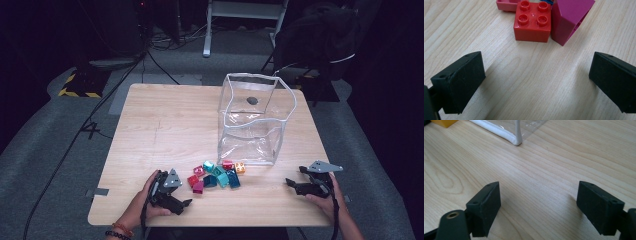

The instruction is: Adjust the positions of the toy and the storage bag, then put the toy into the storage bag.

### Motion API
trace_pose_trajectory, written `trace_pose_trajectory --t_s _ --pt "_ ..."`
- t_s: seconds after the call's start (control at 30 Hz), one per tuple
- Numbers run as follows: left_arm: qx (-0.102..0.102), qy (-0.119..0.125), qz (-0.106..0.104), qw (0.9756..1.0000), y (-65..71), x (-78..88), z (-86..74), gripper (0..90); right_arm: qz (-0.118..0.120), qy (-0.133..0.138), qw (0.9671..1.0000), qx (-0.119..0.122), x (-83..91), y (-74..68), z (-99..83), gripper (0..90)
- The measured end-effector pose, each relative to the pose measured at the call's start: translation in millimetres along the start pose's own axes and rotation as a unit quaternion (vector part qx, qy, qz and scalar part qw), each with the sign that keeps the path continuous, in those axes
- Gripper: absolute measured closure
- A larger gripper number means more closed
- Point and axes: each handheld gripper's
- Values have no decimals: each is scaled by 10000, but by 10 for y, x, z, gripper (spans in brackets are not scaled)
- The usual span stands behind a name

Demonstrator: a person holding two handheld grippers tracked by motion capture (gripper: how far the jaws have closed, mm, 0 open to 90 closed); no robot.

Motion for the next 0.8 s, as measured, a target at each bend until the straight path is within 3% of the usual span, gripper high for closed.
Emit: trace_pose_trajectory --t_s 0.57,0.6,0.63,0.67,0.73,0.8 --pt "-35 -73 -7 10000 -8 -6 46 24 -17 -6 10000 3 -5 3 4 196" --pt "-40 -50 -5 10000 -13 0 57 106 -14 -2 10000 0 -3 1 2 198" --pt "-12 -14 11 10000 -12 9 67 106 -14 -2 10000 0 -3 1 2 198" --pt "1 -19 39 10000 -13 6 93 201 -10 0 10000 -5 0 0 0 199" --pt "-5 -40 89 10000 -8 4 106 152 -7 -4 10000 -10 2 -1 -2 200" --pt "-34 45 4 10000 28 5 144 175 -6 -4 10000 -4 6 -2 -5 200"
Point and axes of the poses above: each handheld gripper's, and its own axes: x roughly backward along the jaws, z roughly out of its top, y roughly to its right, and after that the axes turned 1 degree about x, right-handed
